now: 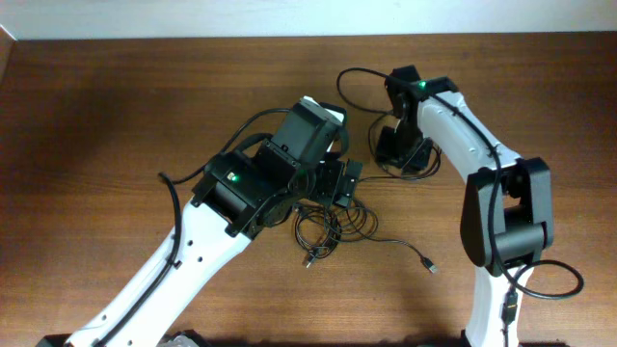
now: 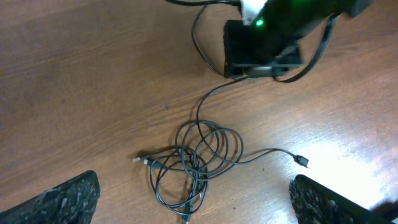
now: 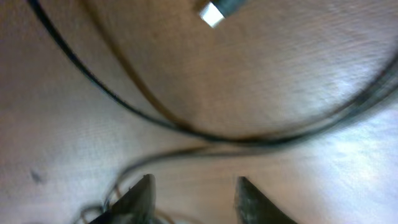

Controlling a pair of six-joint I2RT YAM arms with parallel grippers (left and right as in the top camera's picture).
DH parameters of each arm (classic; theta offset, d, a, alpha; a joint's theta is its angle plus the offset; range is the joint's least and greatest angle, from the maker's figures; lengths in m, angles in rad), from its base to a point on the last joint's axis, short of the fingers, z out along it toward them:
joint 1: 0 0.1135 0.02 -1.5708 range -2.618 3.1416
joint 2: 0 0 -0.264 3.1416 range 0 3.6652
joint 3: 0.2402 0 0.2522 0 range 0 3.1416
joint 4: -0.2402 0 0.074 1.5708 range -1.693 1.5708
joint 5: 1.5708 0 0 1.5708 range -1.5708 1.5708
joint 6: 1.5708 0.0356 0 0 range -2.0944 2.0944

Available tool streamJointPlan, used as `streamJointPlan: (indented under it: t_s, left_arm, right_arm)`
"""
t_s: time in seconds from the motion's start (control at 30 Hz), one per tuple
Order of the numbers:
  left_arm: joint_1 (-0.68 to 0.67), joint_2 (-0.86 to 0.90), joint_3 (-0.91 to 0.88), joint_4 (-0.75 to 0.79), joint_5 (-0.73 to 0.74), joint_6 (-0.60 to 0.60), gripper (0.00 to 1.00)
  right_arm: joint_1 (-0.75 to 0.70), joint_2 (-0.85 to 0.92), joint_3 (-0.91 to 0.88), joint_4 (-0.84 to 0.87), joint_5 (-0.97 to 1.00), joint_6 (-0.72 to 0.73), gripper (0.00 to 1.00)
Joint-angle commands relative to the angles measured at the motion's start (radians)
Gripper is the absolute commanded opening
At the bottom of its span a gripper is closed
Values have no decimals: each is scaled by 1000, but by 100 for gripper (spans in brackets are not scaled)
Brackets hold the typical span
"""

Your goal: Untangle cables

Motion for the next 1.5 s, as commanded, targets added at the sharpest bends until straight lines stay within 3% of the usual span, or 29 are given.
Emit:
streamJointPlan:
  t_s: [0.0, 0.1, 0.17, 0.3, 0.47, 0.7, 0.8, 0.87, 0.93, 1.1, 1.27, 1.47]
  left_arm:
    - [2, 5, 3, -2, -11, -10, 99]
    - [2, 5, 3, -2, -11, -10, 99]
    - [2, 5, 3, -2, -11, -10, 99]
    - [2, 5, 3, -2, -11, -10, 99]
    - [2, 5, 3, -2, -11, -10, 99]
    - [2, 5, 3, -2, -11, -10, 99]
    - [2, 5, 3, -2, -11, -10, 99]
    - [2, 5, 3, -2, -11, -10, 99]
    - [2, 5, 3, -2, -11, -10, 99]
    - [2, 5, 3, -2, -11, -10, 99]
    - [2, 5, 3, -2, -11, -10, 99]
    - [2, 5, 3, -2, -11, -10, 99]
  right_arm:
    - [6, 3, -66, 86, 9, 61, 33]
    - [6, 3, -83, 100, 9, 116, 32]
    - [6, 3, -89, 96, 8, 120, 39]
    - [10, 3, -135, 115, 12, 277, 41]
    - [52, 3, -135, 143, 12, 326, 45]
    - [80, 38, -135, 146, 155, 351, 45]
    - [77, 62, -135, 145, 154, 351, 27]
    - [76, 61, -134, 145, 110, 351, 4]
    - [60, 58, -112, 132, 42, 335, 4]
    - [-37, -8, 167, -132, 8, 201, 4]
    - [-67, -101, 679, -412, 12, -6, 4]
    - [-67, -146, 1051, -507, -79, -237, 4]
